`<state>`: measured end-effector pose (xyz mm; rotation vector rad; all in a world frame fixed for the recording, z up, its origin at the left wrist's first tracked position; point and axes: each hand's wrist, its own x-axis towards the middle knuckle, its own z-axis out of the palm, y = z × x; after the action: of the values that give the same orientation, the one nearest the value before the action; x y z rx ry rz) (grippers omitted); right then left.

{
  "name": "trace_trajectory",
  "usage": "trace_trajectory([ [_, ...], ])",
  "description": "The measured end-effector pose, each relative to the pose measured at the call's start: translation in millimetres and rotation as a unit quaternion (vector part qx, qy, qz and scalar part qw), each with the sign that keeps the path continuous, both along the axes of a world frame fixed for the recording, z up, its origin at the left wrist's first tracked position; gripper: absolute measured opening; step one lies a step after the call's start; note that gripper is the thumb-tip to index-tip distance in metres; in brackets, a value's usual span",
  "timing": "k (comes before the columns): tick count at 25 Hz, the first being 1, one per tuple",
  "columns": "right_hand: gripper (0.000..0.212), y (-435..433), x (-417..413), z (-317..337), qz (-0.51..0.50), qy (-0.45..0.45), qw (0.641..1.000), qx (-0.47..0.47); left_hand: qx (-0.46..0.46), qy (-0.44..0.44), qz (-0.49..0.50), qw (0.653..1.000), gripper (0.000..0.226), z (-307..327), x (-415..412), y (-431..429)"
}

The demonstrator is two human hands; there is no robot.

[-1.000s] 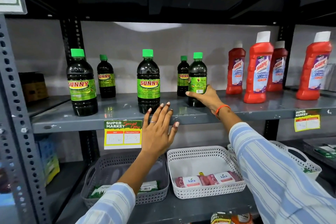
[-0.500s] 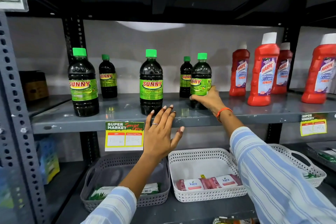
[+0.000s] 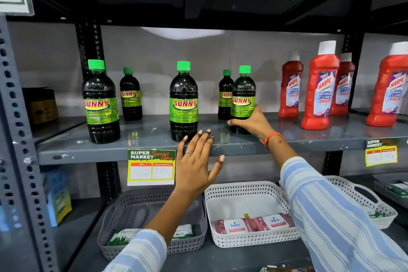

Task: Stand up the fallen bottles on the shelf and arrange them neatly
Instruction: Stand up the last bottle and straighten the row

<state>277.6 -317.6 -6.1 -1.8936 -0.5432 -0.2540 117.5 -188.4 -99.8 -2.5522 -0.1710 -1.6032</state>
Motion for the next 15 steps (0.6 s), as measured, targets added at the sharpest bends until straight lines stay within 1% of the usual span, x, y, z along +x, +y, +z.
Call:
trace_trajectory([
  [3, 0.103, -1, -5, 0, -0.025, -0.021, 0.999, -0.003, 0.001, 0.001, 0.000, 1.000, 0.055, 0, 0, 1],
  [7, 0.085, -5, -12, 4, 0.009, -0.006, 1.000, 0.005, -0.002, 0.002, 0.002, 1.000, 0.055, 0, 0, 1],
  [11, 0.088, -5, -6, 1, 0.027, -0.006, 1.000, 0.005, -0.001, -0.001, -0.001, 1.000, 0.055, -1, 1, 1],
  [12, 0.082, -5, -2, 0, 0.029, -0.009, 1.000, -0.004, -0.001, 0.000, -0.001, 1.000, 0.055, 0, 1, 2],
  [15, 0.053, -12, -13, 4, 0.036, -0.016, 0.999, -0.016, -0.001, -0.004, -0.006, 1.000, 0.055, 1, 0, 1],
])
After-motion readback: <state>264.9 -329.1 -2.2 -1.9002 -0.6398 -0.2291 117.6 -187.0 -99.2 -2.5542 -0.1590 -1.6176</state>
